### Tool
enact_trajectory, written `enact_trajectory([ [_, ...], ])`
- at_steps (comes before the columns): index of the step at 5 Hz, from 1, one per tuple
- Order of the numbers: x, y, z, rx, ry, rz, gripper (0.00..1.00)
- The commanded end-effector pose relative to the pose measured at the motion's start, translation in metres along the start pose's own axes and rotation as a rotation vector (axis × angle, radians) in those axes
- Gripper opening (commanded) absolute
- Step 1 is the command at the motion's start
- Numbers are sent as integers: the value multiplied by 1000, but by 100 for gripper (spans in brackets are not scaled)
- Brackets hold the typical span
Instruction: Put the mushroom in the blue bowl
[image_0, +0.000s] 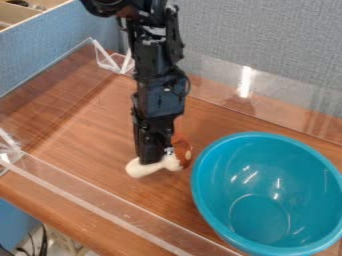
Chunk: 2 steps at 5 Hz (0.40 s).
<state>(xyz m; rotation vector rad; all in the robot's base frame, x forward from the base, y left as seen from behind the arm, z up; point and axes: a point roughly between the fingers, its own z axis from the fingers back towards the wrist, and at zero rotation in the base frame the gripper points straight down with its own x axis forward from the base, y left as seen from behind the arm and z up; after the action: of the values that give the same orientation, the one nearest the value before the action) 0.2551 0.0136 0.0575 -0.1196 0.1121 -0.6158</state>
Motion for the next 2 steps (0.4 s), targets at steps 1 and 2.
enact_trajectory([
  [1,2,-2,22,50,-63,-11,0],
  [2,2,-4,23,54,-68,-23,0],
])
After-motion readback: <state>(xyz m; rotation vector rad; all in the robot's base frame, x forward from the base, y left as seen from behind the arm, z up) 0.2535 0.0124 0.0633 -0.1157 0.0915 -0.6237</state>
